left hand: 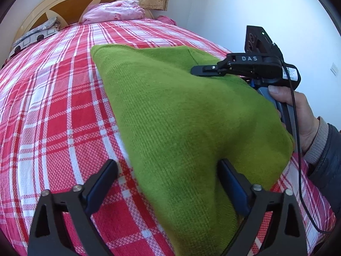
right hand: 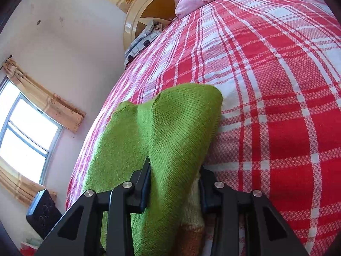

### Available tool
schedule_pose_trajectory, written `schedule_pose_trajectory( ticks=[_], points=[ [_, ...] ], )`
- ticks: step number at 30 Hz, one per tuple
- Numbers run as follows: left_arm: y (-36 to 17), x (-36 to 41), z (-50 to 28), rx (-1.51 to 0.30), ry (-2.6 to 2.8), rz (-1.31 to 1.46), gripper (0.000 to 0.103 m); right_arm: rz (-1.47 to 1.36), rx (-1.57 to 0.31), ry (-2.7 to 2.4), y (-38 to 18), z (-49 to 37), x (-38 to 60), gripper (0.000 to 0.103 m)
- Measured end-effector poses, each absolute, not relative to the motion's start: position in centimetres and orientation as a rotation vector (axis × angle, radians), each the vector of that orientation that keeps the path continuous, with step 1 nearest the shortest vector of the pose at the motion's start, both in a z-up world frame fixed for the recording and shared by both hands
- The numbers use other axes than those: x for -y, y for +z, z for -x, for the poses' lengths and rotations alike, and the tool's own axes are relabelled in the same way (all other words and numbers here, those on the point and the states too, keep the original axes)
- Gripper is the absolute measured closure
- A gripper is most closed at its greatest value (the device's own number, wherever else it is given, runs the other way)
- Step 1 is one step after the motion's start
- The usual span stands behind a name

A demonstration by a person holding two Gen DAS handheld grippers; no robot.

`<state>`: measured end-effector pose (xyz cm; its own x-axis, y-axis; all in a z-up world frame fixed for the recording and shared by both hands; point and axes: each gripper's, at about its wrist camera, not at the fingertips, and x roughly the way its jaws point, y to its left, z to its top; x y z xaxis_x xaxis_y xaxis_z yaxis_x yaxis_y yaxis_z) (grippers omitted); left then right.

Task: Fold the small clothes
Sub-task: 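Grasp the striped edge with the right tool while the left tool grasps beside it, then lift the sweater with both tools and fold it over onto itself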

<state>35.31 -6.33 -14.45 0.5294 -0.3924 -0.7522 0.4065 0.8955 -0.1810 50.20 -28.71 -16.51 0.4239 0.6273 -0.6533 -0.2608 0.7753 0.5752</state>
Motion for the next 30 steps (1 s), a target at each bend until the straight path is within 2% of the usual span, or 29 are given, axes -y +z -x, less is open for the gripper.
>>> schedule_pose_trajectory(
  ticks=[1, 5, 7, 13, 21, 30],
  points=[
    [-14.3, 6.4, -35.1, -0.891, -0.500, -0.011, 0.030, -0.405, -0.988, 0.558, -16.3, -50.0, 28.5, 0.068],
    [-13.8, 6.2, -34.6, -0.896, -0.481, -0.005, 0.043, -0.430, -0.985, 0.533, -15.7, -49.1, 28.7, 0.072],
    [-13.6, 5.9, -34.5, -0.899, -0.470, 0.009, 0.053, -0.423, -0.957, 0.527, -15.1, -48.4, 28.6, 0.073],
    [-12.1, 5.5, -32.6, -0.874, -0.440, -0.007, 0.066, -0.412, -0.905, 0.536, -13.3, -45.9, 28.1, 0.074],
    [-10.2, 3.8, -29.7, -0.834, -0.419, -0.027, 0.072, -0.411, -0.874, 0.611, -11.4, -42.8, 25.5, 0.075],
    [-8.6, -0.4, -26.4, -0.803, -0.363, 0.002, 0.073, -0.407, -0.869, 0.713, -10.5, -40.3, 19.9, 0.075]
  ],
)
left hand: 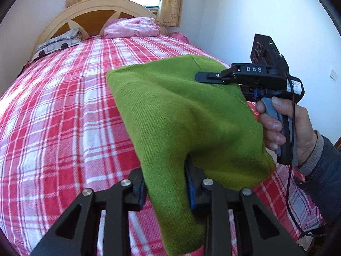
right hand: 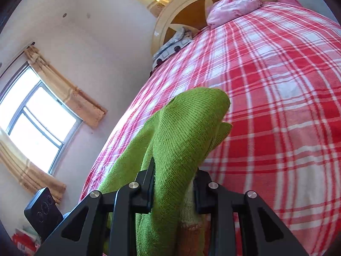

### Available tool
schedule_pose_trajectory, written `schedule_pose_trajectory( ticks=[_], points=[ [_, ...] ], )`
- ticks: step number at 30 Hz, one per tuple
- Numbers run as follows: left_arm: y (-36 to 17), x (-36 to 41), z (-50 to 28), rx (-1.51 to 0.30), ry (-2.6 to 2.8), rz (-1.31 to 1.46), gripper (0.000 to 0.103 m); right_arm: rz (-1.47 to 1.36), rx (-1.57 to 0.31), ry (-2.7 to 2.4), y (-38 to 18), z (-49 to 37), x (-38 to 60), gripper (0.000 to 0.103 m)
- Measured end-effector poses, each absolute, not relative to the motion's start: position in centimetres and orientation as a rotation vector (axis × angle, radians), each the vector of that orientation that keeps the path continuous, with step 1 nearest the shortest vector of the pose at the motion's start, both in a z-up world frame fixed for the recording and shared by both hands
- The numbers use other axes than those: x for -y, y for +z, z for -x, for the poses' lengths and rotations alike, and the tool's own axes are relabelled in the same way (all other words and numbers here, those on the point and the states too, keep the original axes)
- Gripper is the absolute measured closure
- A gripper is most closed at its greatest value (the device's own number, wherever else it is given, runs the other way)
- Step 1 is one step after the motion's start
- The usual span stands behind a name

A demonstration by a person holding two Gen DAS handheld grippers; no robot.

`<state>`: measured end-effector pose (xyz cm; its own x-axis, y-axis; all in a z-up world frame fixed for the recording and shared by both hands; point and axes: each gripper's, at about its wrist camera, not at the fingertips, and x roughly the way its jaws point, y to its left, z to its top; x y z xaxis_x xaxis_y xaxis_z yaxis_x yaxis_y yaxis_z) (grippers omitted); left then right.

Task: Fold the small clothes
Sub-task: 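Lift the sweater with both tools and fold it over onto itself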

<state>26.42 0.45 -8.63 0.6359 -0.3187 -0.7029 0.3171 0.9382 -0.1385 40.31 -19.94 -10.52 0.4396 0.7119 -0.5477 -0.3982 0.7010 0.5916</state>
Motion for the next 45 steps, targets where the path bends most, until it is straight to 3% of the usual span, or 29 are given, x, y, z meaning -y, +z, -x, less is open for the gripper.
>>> schedule_pose_trajectory(
  ticks=[45],
  points=[
    [-9.1, -16.6, -12.4, -0.790, -0.033, 0.026, 0.075, -0.242, -0.995, 1.135, -12.9, -32.8, -8.8, 0.075]
  ],
)
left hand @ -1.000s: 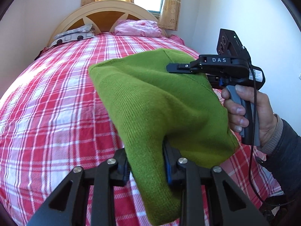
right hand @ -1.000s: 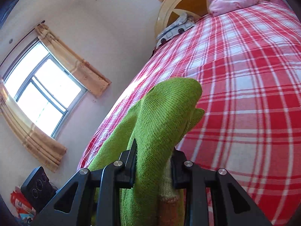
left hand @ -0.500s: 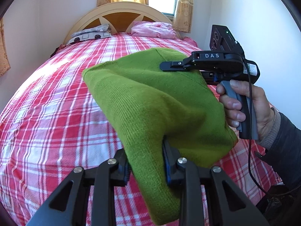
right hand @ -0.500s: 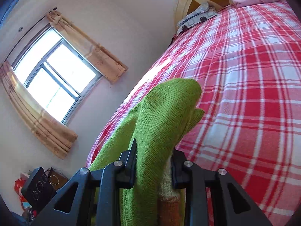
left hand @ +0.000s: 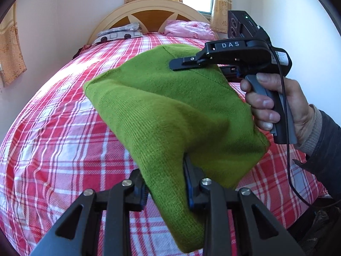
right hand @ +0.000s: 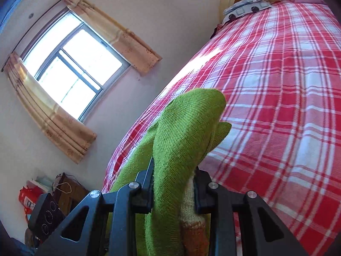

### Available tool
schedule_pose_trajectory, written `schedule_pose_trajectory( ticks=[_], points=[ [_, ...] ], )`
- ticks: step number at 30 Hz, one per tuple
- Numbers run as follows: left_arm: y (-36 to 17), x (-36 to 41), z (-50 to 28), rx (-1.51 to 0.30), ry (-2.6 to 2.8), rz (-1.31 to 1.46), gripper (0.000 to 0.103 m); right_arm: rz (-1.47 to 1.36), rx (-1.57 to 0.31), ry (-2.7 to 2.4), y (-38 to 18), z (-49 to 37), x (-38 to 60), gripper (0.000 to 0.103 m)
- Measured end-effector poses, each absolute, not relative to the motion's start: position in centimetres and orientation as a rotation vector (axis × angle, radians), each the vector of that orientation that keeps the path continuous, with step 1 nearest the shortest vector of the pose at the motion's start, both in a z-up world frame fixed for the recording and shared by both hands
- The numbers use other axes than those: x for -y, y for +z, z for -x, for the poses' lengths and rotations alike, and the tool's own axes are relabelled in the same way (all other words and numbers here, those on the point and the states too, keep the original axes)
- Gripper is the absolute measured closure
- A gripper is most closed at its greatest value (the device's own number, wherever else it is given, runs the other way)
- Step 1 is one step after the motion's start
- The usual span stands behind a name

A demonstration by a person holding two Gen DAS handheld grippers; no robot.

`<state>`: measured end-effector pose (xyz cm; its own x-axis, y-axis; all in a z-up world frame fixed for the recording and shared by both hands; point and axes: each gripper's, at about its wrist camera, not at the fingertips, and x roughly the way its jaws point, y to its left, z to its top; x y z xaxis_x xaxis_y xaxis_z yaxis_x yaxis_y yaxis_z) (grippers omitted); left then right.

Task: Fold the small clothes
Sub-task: 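Lift the sweater with both tools and fold it over onto itself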

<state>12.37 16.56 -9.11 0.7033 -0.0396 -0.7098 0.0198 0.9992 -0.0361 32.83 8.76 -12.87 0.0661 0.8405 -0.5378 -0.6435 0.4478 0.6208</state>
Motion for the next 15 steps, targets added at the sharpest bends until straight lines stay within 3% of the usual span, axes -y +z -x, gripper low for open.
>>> schedule_pose_trajectory(
  ticks=[15],
  points=[
    [-11.1, -18.8, -10.1, -0.820, 0.014, 0.066, 0.074, -0.177, -1.073, 1.175, -15.1, -31.8, -14.7, 0.075]
  ],
)
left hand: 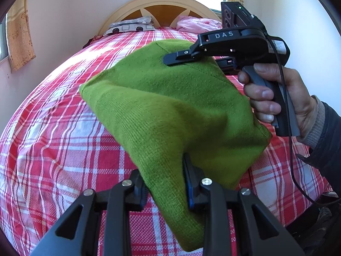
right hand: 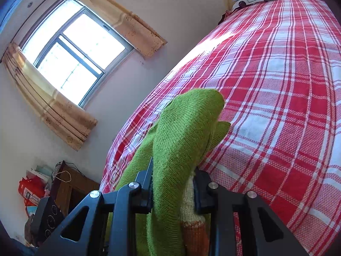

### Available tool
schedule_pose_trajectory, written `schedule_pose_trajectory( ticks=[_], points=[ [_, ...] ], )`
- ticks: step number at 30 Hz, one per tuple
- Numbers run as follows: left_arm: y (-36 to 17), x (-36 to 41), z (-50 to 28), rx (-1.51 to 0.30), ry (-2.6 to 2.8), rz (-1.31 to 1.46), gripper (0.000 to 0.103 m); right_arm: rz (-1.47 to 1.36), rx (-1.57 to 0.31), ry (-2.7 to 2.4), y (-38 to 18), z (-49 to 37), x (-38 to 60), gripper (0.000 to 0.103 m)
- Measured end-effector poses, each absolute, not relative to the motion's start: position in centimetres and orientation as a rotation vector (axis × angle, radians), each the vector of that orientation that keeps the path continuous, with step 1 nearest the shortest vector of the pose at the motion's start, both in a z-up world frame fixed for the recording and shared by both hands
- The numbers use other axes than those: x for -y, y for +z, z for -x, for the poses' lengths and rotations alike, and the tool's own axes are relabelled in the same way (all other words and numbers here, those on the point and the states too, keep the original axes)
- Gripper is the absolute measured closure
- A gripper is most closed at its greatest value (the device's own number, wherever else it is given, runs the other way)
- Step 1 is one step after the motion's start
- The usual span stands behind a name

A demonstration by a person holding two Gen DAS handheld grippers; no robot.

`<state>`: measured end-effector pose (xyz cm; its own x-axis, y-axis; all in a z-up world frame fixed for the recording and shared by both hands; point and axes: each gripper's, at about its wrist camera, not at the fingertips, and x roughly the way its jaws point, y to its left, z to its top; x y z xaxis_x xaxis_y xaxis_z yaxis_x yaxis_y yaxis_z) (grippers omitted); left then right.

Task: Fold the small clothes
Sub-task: 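Lift the sweater with both tools and fold it over onto itself, then lay the folded sweater down and open both tools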

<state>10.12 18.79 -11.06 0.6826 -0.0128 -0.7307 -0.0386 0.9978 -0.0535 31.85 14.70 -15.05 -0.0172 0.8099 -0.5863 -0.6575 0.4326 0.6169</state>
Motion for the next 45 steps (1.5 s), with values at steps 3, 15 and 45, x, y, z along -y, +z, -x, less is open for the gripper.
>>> schedule_pose_trajectory(
  ticks=[3, 15, 45],
  points=[
    [-11.2, -18.8, -9.7, -0.821, 0.014, 0.067, 0.074, -0.180, -1.082, 1.175, -15.5, -31.9, -15.3, 0.075],
    [-12.6, -17.6, -8.7, -0.831, 0.036, 0.009, 0.046, -0.131, -1.129, 1.061, -18.2, -33.6, -14.8, 0.067],
    [-12.3, -22.0, -9.4, -0.680, 0.201, 0.160, 0.000, 0.013, -0.936, 0.970, -15.8, -23.2, -10.5, 0.046]
  ],
)
